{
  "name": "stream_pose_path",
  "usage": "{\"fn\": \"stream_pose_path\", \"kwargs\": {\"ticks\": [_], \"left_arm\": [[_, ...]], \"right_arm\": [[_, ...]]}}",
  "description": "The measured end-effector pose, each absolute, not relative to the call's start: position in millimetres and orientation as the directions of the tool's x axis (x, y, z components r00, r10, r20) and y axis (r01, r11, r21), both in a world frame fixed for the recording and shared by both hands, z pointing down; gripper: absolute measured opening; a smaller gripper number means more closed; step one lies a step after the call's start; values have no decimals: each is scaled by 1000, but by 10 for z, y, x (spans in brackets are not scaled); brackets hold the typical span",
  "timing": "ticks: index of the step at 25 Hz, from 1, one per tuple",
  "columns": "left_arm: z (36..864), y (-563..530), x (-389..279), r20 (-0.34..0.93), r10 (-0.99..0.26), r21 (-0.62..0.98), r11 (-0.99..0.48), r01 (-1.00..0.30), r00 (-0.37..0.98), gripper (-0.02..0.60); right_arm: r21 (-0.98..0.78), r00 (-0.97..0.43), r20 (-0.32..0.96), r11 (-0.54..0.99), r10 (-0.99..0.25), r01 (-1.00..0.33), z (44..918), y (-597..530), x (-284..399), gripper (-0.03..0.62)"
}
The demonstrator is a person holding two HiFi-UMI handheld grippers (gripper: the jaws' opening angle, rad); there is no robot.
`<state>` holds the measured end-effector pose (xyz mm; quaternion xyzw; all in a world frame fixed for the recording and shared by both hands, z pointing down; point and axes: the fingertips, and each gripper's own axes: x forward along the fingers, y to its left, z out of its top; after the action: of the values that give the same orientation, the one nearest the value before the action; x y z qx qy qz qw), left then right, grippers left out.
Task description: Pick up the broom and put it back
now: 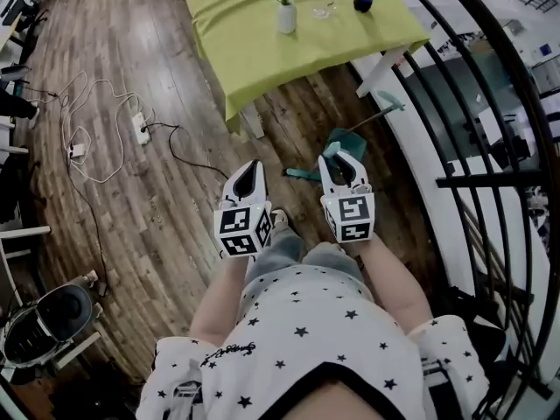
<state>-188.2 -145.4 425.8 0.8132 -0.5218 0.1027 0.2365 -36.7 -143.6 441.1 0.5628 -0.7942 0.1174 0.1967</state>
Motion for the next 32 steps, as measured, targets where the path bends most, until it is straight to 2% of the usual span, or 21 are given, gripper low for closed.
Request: {"fn": "stream_pose_path", "kwargs": {"ticks": [14,25,32], "left_arm": [[4784,-1886,-2482,478,-785,310,-270,-911,395,11],[5268,-1991,-2632,521,-768,336,-216,-917,372,11],[5426,-1964,-2705,536,-763,330,-203,-922,360,11]], "right_arm": [[33,-332,551,417,-766,-908,5262,-1990,-1101,77],[33,-327,652,456,-684,-889,6157,-2342,-1408,77],[79,-338,667,514,-664,-854,6400,-2582,-1663,77]]}}
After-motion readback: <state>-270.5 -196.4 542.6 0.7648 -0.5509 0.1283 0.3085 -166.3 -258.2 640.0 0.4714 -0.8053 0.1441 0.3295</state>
